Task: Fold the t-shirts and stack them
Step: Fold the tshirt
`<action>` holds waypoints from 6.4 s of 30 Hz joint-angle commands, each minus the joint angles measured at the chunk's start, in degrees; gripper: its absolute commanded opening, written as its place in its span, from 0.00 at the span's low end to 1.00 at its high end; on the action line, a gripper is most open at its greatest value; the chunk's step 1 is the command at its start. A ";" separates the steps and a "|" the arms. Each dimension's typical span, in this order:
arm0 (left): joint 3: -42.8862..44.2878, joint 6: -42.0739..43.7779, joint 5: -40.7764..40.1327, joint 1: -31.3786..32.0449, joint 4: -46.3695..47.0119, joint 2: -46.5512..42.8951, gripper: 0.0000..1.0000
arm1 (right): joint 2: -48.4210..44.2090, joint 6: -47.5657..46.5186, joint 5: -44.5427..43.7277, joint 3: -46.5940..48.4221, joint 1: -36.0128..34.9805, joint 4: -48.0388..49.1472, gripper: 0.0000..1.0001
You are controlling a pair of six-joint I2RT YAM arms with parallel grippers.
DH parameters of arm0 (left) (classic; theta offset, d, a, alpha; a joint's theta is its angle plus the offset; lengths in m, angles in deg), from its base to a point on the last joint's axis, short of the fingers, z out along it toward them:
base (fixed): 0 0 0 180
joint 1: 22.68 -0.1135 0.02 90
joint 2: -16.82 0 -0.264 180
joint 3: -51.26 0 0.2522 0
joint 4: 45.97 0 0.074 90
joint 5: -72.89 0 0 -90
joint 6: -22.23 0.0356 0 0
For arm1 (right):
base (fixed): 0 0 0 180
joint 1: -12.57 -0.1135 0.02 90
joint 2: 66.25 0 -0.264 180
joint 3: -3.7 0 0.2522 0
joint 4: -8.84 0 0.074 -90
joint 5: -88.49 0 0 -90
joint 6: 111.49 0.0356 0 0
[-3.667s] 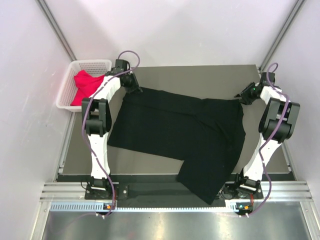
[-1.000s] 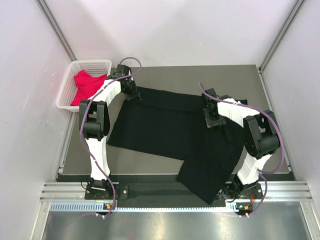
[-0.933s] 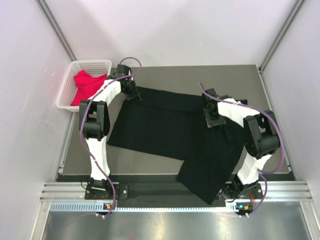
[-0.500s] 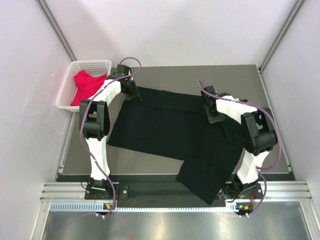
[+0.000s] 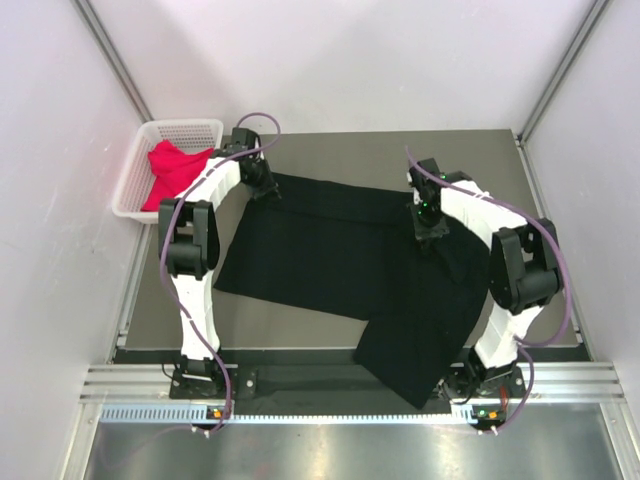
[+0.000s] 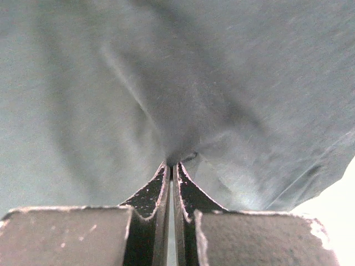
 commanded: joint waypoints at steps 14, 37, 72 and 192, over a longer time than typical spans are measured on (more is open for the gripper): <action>7.35 0.06 -3.24 -1.49 -0.30 4.14 0.23 | -5.15 1.84 23.55 7.76 2.86 -17.19 0.00; 10.60 -0.81 -1.84 -2.37 1.02 6.78 0.24 | -2.61 6.06 27.07 3.00 3.47 -14.65 0.22; 12.36 -7.14 0.80 -2.89 2.16 14.25 0.24 | 2.93 24.43 28.91 -4.11 40.39 33.34 0.49; 7.44 -5.73 -7.11 -2.72 -7.33 5.82 0.29 | -21.31 13.27 30.38 -20.25 24.83 4.42 0.41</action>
